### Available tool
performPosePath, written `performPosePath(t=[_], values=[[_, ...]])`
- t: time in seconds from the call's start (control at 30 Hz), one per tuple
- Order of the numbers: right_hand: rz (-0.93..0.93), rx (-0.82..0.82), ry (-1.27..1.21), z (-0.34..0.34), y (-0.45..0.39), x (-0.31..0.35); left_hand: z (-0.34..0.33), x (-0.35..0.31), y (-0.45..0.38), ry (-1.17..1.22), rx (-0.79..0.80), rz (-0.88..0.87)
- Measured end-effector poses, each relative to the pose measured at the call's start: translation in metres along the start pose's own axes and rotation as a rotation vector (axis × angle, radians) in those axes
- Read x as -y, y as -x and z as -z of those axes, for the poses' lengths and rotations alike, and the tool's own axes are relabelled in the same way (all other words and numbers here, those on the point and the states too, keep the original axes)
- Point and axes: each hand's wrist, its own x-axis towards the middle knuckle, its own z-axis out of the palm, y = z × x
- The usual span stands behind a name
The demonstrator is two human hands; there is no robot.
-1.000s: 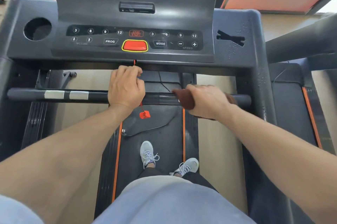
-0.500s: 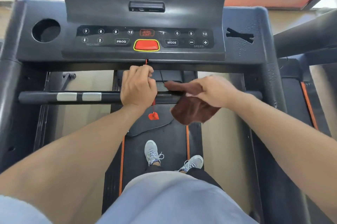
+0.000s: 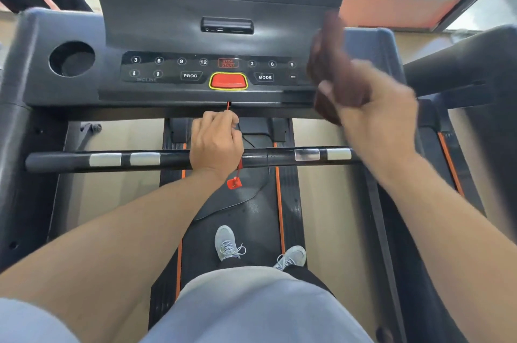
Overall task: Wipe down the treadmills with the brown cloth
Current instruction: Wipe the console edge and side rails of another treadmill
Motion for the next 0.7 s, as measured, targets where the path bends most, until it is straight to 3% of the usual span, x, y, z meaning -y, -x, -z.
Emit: performPosePath(t=[0.07, 0.13, 0.17, 0.3, 0.4, 0.7], values=[[0.080, 0.240, 0.173, -0.016, 0.020, -0.012, 0.001, 0.000, -0.001, 0.001, 0.031, 0.010], [0.090, 0.694, 0.359, -0.038, 0.045, -0.027, 0.001, 0.000, 0.000, 0.006, 0.039, 0.019], [0.117, 0.833, 0.408, -0.047, 0.057, -0.034, 0.002, 0.000, 0.000, 0.010, 0.046, 0.039], [0.315, 0.720, 0.556, -0.074, 0.067, -0.061, 0.005, -0.002, 0.001, 0.001, 0.107, 0.069], [0.262, 0.855, 0.606, -0.095, 0.056, -0.063, 0.011, -0.007, 0.002, 0.016, 0.092, 0.055], [0.369, 0.837, 0.548, -0.131, 0.039, -0.061, 0.005, -0.008, 0.002, 0.010, -0.050, -0.052]])
